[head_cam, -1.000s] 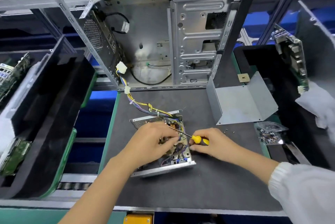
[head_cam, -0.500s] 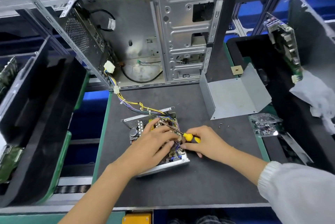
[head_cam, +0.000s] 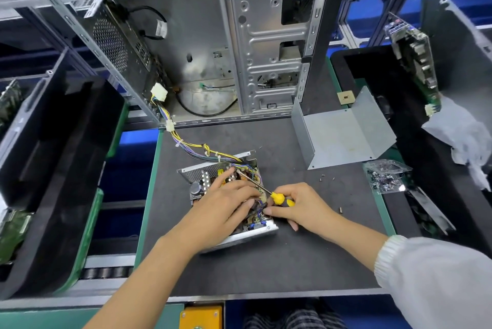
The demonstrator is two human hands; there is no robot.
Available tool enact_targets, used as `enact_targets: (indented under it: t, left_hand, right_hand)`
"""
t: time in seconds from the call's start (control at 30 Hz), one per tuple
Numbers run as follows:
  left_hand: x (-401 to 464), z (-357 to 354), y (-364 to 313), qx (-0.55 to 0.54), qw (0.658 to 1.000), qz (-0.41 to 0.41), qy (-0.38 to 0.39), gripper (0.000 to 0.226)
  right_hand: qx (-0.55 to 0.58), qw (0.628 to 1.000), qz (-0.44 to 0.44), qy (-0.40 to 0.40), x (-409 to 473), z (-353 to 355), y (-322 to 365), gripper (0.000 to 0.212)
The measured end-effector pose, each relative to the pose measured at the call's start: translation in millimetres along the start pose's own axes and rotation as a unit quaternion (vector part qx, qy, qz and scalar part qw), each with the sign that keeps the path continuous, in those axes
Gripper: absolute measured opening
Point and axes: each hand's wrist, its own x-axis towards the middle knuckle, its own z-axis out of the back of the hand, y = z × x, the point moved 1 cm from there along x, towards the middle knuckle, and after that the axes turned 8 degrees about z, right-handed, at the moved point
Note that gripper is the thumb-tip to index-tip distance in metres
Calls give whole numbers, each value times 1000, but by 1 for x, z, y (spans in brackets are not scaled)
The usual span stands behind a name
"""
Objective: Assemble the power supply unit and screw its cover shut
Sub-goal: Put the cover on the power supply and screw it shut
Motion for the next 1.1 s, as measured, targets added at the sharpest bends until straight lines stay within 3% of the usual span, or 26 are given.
enact_targets:
  t: [1.1]
  left_hand:
    - [0, 0, 0, -4, 1000, 8, -14, 24]
  right_hand:
    - [-120, 992, -7, 21, -4, -4, 15, 14]
